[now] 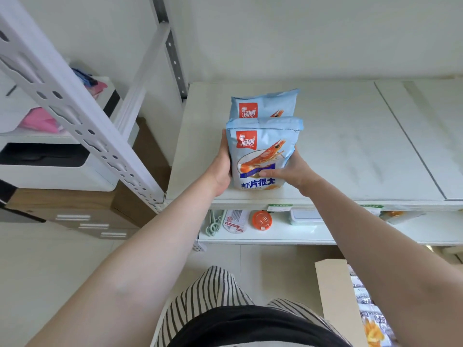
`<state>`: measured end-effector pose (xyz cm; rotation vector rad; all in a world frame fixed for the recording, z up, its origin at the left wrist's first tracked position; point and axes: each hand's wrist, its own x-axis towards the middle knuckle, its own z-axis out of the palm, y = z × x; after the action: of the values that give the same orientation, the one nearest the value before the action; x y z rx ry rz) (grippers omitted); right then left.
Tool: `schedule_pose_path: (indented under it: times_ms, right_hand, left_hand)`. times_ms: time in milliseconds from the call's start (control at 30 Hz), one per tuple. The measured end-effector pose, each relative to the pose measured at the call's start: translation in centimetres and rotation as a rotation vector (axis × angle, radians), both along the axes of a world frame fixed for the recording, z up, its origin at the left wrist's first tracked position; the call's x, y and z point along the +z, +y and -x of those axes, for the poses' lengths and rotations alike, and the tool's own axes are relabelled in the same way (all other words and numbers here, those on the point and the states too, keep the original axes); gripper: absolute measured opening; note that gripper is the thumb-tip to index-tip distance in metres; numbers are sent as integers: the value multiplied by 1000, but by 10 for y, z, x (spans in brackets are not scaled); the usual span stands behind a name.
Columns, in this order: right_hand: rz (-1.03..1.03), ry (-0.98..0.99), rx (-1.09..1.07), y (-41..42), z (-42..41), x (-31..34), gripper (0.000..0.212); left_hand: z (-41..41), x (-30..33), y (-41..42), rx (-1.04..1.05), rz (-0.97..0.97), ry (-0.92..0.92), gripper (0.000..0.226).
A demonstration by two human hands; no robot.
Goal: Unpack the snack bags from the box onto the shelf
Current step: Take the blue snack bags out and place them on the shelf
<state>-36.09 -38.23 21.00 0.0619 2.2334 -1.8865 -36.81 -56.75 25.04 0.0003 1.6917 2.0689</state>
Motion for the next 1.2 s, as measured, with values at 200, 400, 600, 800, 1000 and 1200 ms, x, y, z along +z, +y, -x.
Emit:
schedule_pose_path:
  times_ms: [200, 400, 600, 800, 1000, 1200]
  right_hand:
    - [11, 19, 41, 2, -3, 4, 87]
    - [28, -10, 121, 7, -1, 13, 98]
    - [40, 10, -14, 10, 7, 6, 75]
    - [93, 100, -41, -14, 60, -8, 65]
    - [116, 238, -46, -45, 149, -21, 58]
    - [142, 298, -74, -64, 226, -27, 55]
  left_hand:
    - [1, 0, 12, 148, -36, 6, 57]
    - [-4, -4, 26, 218, -5, 50, 51]
    - [1, -26, 9, 136, -71, 162, 71]
    - [38, -60, 2, 185, 6, 286, 112]
    - [122, -64, -24, 210, 80, 405, 97]
    - [197, -72, -61, 93, 188, 490, 90]
